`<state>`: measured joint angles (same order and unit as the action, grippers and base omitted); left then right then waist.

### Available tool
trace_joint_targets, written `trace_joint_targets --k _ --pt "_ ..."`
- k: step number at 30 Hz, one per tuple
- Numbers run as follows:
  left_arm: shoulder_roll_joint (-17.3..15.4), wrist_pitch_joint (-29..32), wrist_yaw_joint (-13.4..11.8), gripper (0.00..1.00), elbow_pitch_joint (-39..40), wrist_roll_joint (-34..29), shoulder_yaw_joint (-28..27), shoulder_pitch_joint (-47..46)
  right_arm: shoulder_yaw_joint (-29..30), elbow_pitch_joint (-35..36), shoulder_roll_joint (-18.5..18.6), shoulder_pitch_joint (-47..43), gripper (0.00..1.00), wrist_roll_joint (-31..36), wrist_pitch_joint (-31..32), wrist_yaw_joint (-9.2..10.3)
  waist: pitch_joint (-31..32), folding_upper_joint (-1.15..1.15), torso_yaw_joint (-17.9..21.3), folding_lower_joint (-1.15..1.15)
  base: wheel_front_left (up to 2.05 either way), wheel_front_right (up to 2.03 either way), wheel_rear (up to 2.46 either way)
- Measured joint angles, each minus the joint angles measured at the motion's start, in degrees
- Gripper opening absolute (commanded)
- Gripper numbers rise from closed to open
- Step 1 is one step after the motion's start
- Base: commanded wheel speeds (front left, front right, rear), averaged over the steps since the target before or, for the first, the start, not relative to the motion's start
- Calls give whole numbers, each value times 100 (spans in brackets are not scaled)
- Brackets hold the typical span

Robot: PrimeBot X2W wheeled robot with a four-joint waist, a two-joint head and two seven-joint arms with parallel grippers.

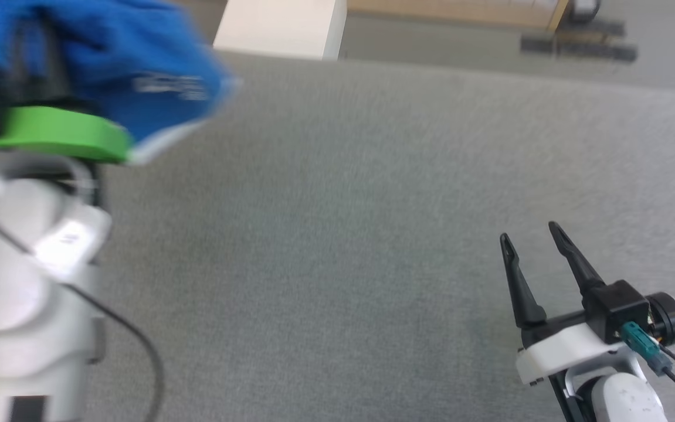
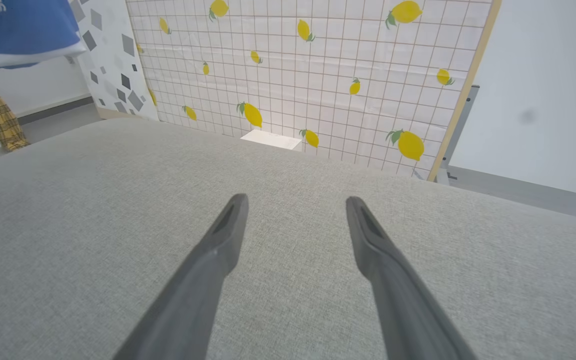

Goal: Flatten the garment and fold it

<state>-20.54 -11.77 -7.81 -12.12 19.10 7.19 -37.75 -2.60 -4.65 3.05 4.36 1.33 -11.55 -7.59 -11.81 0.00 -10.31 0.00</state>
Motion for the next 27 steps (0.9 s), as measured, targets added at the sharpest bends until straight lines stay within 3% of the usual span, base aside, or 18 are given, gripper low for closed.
trace_joint_targets --k 6,12,19,27 --pt "884 162 176 0 -11 74 777 8 38 192 -10 -198 100 -142 148 0 667 0 250 0 0 0 0" --pt "1518 320 446 0 -693 214 1417 12 -16 287 -13 -212 100 -194 216 0 916 0 714 0 0 0 0" --pt "1735 1016 821 0 -1866 572 2369 16 -132 296 -13 -205 100 -253 256 0 890 0 1338 0 0 0 0" --pt "1755 2393 849 0 -3006 1093 3233 89 -215 174 -13 -174 100 -333 246 0 719 0 1937 0 0 0 0"
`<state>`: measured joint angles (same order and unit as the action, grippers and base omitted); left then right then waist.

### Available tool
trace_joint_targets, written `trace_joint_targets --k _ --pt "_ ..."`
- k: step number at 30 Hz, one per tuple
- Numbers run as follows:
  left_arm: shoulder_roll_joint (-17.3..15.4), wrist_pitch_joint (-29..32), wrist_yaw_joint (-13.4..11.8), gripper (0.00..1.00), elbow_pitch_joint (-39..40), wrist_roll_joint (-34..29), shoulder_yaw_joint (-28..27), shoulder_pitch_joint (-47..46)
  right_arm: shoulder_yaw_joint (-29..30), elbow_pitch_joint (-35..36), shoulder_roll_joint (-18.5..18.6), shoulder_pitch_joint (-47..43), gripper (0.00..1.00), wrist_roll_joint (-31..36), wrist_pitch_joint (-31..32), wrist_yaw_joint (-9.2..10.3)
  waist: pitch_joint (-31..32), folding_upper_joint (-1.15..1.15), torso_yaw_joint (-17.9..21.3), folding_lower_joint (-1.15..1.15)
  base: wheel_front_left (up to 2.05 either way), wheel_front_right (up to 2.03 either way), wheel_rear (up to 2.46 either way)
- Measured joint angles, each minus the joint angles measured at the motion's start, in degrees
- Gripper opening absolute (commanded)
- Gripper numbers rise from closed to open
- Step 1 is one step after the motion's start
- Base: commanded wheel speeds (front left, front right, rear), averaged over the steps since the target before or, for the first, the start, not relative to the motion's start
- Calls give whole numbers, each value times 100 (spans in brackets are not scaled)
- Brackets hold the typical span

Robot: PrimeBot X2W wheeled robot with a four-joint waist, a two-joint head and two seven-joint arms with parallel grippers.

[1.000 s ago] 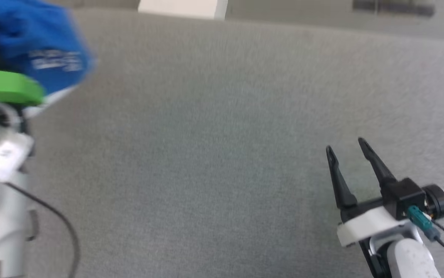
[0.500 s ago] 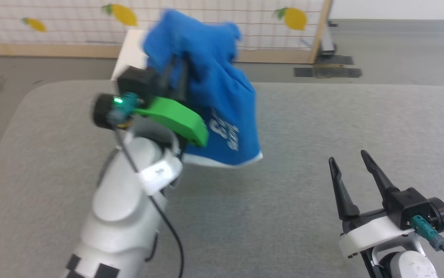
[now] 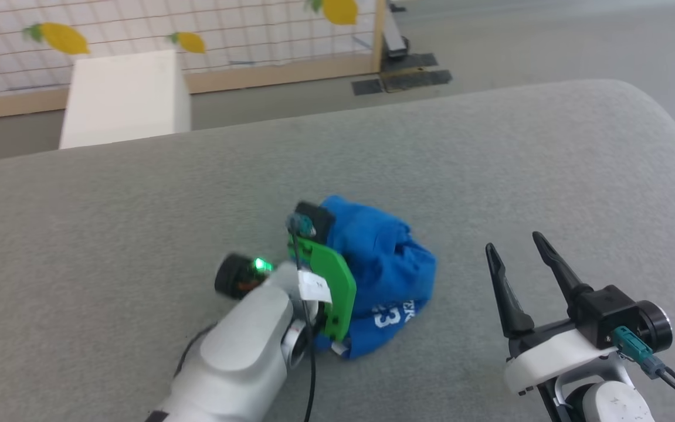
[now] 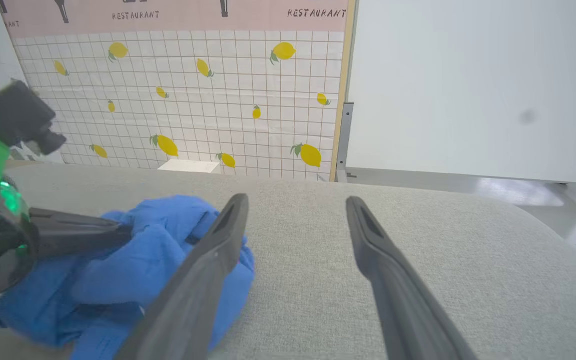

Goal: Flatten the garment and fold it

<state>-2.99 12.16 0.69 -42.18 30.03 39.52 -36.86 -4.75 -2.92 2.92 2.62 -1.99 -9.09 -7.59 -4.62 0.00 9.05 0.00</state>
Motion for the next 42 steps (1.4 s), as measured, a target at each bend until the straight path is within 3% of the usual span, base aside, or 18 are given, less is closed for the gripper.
trace_joint_targets --k 1,2,3,4,10,19,22,31,37,42 --pt "1 182 0 0 -74 115 70 45 -3 -22 1 -1 100 -3 0 0 -23 0 61 0 0 0 0" --pt "2 352 -2 29 -145 197 137 78 -4 -40 2 -1 100 -3 -1 0 -45 0 113 0 0 0 0" --pt "2 528 -21 89 -214 260 209 94 -7 -52 2 -1 100 -3 -1 0 -68 0 156 0 0 0 0" --pt "4 638 -32 100 -256 332 241 103 -4 -58 2 -1 100 -3 -1 0 -88 0 181 0 0 0 0" --pt "2 379 -99 100 -188 547 248 101 1 -91 3 -3 100 -2 -7 0 -130 0 117 0 0 0 0" --pt "-115 -2157 -82 100 680 656 -334 154 -2 -36 2 -31 100 52 10 0 78 0 -310 0 0 0 0" --pt "-298 -2574 -183 100 1023 619 -580 389 -33 -13 2 -40 100 54 53 0 157 0 -473 0 0 0 0" --pt "-806 -2688 -481 100 2878 -291 -1738 1707 -325 118 1 -150 100 187 311 0 297 0 -945 0 0 0 0" --pt "-728 -2688 -420 100 3673 -861 -2493 2685 -808 -141 37 -151 100 198 1091 0 229 0 -1227 0 0 0 0" --pt "-442 -2688 -261 100 3967 -1157 -2983 3068 -945 -424 107 -142 100 196 2048 0 89 0 -1432 0 0 0 0"
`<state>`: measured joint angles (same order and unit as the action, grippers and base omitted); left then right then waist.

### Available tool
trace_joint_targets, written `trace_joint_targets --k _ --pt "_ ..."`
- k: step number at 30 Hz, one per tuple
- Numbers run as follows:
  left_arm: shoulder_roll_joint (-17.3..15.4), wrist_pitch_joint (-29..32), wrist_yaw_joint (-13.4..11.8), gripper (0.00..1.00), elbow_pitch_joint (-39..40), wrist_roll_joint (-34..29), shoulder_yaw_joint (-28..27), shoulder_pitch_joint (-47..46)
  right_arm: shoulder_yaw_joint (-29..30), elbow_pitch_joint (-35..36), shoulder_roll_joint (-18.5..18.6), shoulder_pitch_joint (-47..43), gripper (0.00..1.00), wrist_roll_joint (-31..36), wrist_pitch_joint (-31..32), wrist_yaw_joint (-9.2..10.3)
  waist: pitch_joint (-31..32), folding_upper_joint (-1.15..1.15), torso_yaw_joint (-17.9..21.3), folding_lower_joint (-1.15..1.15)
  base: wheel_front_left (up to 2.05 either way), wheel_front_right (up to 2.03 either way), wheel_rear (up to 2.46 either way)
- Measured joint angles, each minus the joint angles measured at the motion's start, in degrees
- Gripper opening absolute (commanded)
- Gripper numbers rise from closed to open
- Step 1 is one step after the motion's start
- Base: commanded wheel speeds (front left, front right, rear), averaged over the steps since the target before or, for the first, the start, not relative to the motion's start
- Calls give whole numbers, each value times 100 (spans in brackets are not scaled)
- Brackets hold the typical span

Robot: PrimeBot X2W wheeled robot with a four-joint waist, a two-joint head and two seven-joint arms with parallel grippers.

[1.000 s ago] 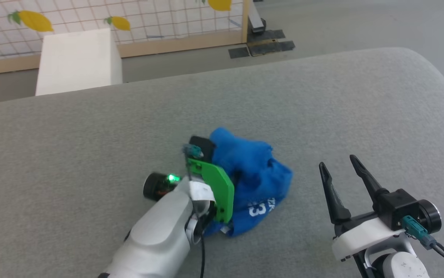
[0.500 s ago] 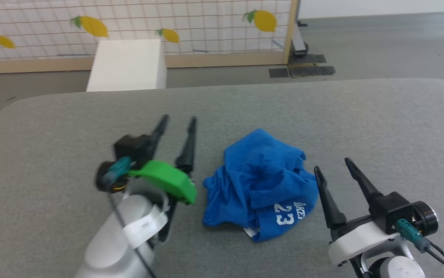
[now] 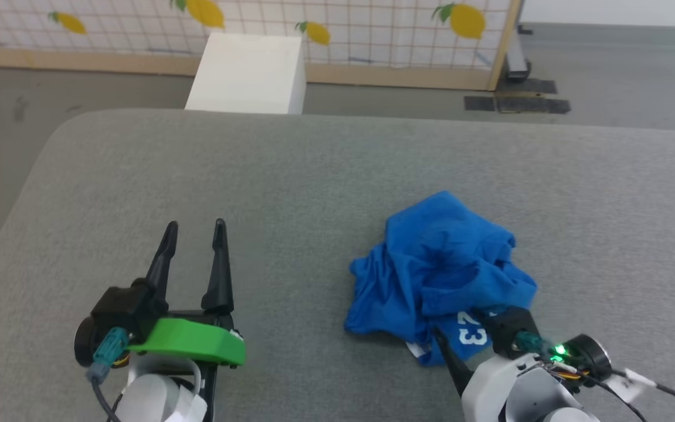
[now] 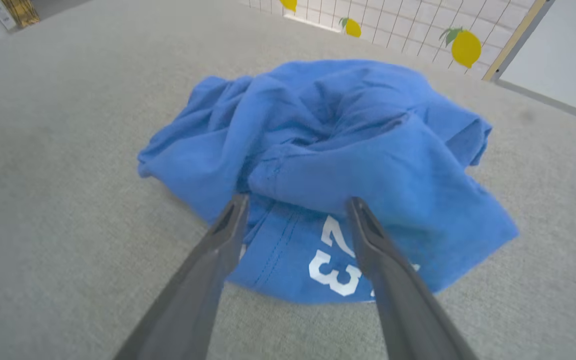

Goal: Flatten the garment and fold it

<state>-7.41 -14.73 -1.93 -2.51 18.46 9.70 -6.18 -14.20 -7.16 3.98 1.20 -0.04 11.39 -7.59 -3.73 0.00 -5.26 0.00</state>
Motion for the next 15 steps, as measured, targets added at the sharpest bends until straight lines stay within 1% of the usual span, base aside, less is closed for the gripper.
trace_joint_targets --k 4,8,9,10,12,15 --pt "199 0 171 100 129 -227 -242 93 -31 -156 42 45 100 -45 801 0 -144 0 -174 0 0 0 0" --pt "324 0 319 100 148 -318 -401 94 -94 -244 113 116 100 -54 1572 0 -286 0 -345 0 0 0 0" --pt "344 0 349 100 146 -334 -421 94 -90 -254 116 115 43 -60 1729 0 -312 0 -377 0 0 0 0" --pt "365 0 376 100 145 -343 -446 94 -125 -234 137 115 0 -66 1896 1 -343 0 -414 0 0 0 0" --pt "389 0 424 100 133 -345 -495 95 -176 -111 185 124 0 -143 2057 2 -390 0 -476 0 0 0 0" --pt "403 0 457 100 104 -361 -547 107 -192 120 205 124 0 -303 1985 2 -419 0 -513 0 0 0 0"
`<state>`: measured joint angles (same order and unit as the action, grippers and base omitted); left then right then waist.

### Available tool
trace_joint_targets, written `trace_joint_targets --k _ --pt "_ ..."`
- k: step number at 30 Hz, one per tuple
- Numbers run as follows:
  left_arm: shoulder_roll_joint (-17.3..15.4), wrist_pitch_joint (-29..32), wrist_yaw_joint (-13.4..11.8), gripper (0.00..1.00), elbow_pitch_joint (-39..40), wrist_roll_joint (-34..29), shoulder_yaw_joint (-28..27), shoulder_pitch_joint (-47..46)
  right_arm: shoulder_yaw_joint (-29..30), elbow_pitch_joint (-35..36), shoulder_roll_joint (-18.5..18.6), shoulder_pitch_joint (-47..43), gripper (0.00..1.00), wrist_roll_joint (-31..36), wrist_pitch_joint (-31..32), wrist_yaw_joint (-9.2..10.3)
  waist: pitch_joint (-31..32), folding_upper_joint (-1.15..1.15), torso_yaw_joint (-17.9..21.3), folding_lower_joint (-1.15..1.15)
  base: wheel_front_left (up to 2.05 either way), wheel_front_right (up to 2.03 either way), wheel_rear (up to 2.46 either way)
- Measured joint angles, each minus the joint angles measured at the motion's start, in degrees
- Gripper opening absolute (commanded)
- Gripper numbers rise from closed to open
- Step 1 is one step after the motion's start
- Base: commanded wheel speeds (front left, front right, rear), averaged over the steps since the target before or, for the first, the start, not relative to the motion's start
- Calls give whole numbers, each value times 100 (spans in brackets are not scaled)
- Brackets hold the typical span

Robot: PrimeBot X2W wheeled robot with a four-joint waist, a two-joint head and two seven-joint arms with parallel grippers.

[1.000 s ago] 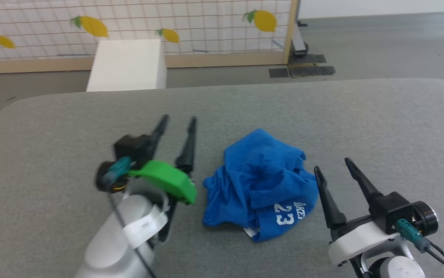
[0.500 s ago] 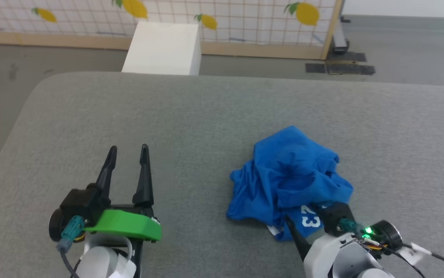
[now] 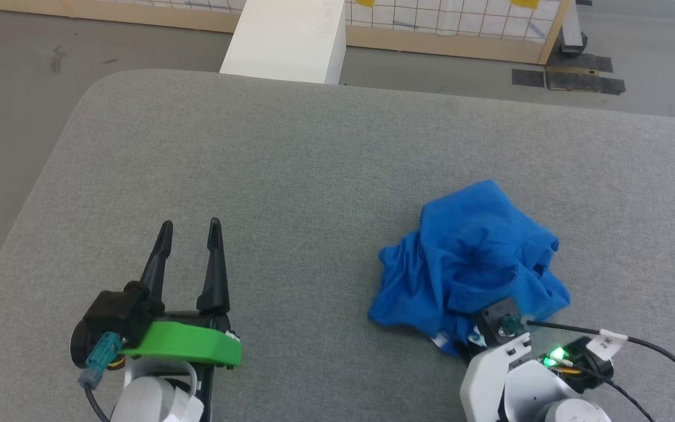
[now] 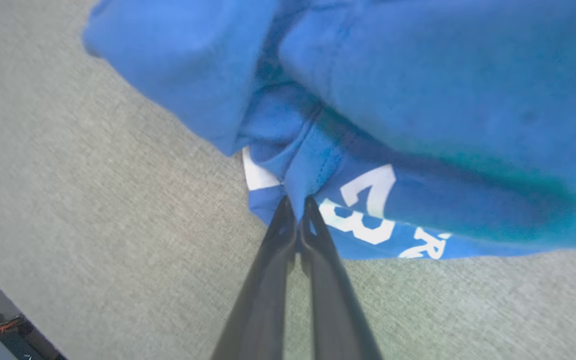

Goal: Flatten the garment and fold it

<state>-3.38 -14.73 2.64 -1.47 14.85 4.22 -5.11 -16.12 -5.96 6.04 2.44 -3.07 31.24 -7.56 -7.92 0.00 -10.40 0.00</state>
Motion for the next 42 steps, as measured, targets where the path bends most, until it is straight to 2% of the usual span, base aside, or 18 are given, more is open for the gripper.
trace_joint_targets --k 9,14,18,20,24,29,30,31,32,35,38,42 --pt "19 0 77 100 -19 -134 -71 38 -415 1473 -87 378 0 -778 -771 -1 158 0 222 0 0 0 0" --pt "23 0 82 100 -16 -134 -47 38 -187 2168 -208 804 0 -1348 -1268 -1 236 0 389 0 0 0 0" --pt "25 0 82 100 -24 -133 5 39 669 2315 -279 866 0 -1450 -1471 -1 313 0 464 0 0 0 0" --pt "29 0 82 100 -48 -132 43 40 1373 2142 -299 799 0 -1235 -1425 -1 350 0 478 0 0 0 0" --pt "30 0 86 100 -100 -131 120 42 2680 1460 -298 437 0 -594 -1174 -1 372 0 449 0 0 0 0" --pt "31 0 135 100 -185 -131 201 43 3669 399 -304 102 0 -303 -1047 -1 360 0 426 0 0 0 0" --pt "32 0 141 100 -196 -131 209 43 3854 131 -309 55 3 -156 -1005 -1 360 0 430 0 0 0 0" --pt "32 0 142 100 -205 -132 214 43 3983 -24 -311 15 67 -24 -1017 -1 357 0 435 0 0 0 0" --pt "32 0 144 100 -214 -132 221 43 4075 -131 -311 -3 100 51 -1053 -1 353 0 440 0 0 0 0" --pt "32 0 181 100 -248 -136 237 43 4218 -318 -312 -13 100 281 -1303 -1 346 0 467 0 0 0 0" --pt "32 0 190 100 -271 -171 254 45 4181 -154 -313 -17 100 403 -1883 -1 349 0 504 0 0 0 0" --pt "32 0 255 100 -371 -219 469 46 3710 336 -305 -105 100 572 -2862 -1 333 0 550 0 0 0 0"
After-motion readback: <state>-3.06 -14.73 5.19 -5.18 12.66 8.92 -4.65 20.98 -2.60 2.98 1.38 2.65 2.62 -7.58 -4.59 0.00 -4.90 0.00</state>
